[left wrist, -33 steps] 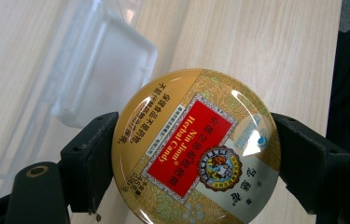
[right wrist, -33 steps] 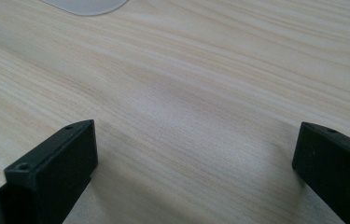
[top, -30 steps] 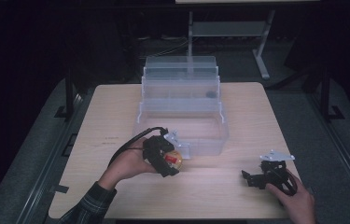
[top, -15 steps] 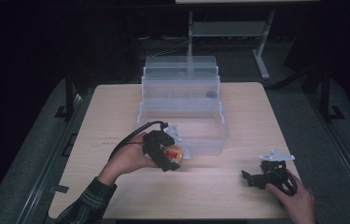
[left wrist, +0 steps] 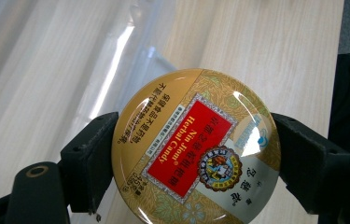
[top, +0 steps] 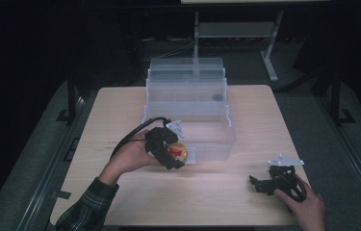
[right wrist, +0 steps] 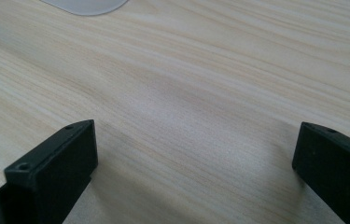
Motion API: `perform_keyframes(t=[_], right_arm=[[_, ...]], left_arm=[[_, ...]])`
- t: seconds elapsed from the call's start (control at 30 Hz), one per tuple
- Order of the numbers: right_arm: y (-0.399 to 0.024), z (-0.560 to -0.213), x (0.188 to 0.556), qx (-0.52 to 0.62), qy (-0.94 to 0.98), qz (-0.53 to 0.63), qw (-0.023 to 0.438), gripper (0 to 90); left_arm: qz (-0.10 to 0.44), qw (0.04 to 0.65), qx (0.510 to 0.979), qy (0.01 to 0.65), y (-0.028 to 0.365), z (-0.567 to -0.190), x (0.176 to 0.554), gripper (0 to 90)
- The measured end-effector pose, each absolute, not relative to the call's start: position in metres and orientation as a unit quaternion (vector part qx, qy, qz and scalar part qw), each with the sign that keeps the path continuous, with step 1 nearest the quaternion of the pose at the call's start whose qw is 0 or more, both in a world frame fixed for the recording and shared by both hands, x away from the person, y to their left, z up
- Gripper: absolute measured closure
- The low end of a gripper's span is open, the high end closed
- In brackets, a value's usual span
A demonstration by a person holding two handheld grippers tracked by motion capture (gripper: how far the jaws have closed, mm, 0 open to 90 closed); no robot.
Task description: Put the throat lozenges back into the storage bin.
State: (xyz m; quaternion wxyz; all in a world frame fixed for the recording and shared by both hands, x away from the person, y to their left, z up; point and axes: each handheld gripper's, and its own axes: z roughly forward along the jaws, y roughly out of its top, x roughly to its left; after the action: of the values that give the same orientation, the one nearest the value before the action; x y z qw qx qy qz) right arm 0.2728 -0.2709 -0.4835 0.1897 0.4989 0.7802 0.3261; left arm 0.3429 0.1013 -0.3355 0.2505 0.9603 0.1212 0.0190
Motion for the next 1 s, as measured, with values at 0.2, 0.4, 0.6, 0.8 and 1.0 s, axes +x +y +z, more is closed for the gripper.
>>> perform_keyframes(t=[0.2,0.4,0.6,0.8,1.0], right_arm=[[-0.271,-0.484,0.273,0.499,0.780,0.327,0.190,0.0],[-0.271,-0.484,0.273,0.499,0.780,0.326,0.189,0.0],[-0.271,-0.484,0.273,0.499,0.780,0.326,0.189,0.0],[-0.271,-0.484,0.273,0.498,0.780,0.326,0.190,0.0],[-0.271,-0.484,0.273,0.499,0.780,0.326,0.189,0.0]], left_arm=[[0.021,0.255,0.958,0.126,0.102,-0.331,0.349,19.4],[0.024,0.256,0.957,0.135,0.103,-0.329,0.354,19.4],[0.028,0.254,0.956,0.145,0.105,-0.328,0.361,19.4],[0.033,0.255,0.953,0.159,0.109,-0.327,0.367,19.4],[0.032,0.257,0.950,0.174,0.115,-0.328,0.374,19.4]])
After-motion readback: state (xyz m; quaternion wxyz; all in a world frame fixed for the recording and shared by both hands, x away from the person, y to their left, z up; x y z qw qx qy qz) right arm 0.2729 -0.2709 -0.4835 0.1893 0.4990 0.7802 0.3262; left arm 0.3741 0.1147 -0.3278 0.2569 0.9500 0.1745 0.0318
